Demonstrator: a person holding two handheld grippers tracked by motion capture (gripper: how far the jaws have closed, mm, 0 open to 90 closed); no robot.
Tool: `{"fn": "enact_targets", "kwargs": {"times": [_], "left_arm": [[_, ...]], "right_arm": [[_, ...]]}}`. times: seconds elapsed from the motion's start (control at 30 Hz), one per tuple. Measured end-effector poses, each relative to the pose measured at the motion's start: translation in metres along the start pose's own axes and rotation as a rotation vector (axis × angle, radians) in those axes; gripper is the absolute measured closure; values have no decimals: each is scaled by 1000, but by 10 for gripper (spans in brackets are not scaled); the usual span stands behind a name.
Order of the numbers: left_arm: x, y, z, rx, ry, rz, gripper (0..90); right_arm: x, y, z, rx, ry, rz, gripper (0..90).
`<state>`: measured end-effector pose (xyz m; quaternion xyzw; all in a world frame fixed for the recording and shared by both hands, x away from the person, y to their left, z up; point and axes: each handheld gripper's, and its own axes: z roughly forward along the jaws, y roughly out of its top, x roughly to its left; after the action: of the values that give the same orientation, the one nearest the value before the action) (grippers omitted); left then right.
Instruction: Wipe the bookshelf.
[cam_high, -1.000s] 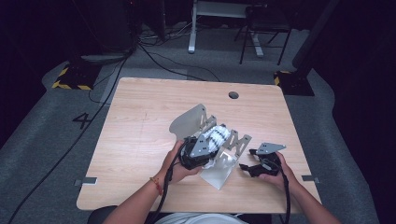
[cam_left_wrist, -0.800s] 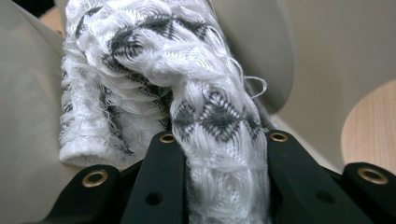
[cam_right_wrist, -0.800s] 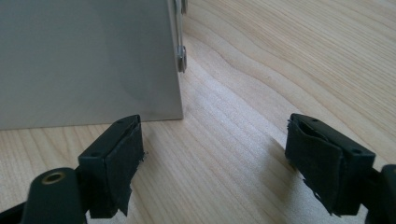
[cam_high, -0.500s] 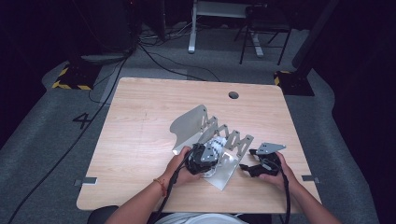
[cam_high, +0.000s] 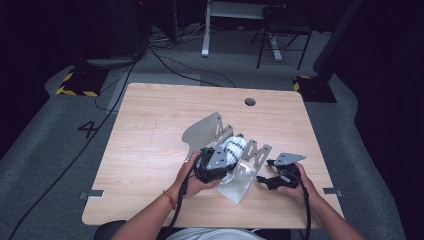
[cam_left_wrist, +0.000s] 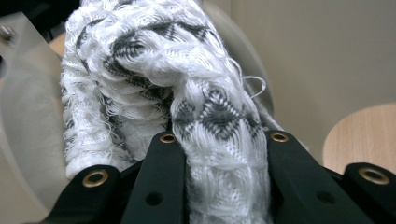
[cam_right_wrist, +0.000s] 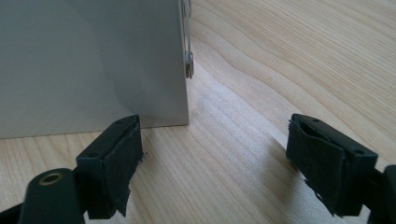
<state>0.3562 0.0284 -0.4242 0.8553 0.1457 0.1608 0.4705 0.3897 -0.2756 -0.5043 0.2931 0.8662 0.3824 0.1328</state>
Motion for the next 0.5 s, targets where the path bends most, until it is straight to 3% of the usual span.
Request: {"fn": "enact_targets", "kwargs": {"times": [0.23, 0.33, 0.5], "left_arm": [[1, 9, -13, -57, 20, 5, 778], [1, 6, -10, -34, 18, 11, 778], [-1, -5, 9, 53, 7, 18, 779]], "right_arm": [[0, 0, 0, 1, 4, 2, 179], [0, 0, 0, 1, 4, 2, 179], [0, 0, 0, 1, 4, 2, 179]]}}
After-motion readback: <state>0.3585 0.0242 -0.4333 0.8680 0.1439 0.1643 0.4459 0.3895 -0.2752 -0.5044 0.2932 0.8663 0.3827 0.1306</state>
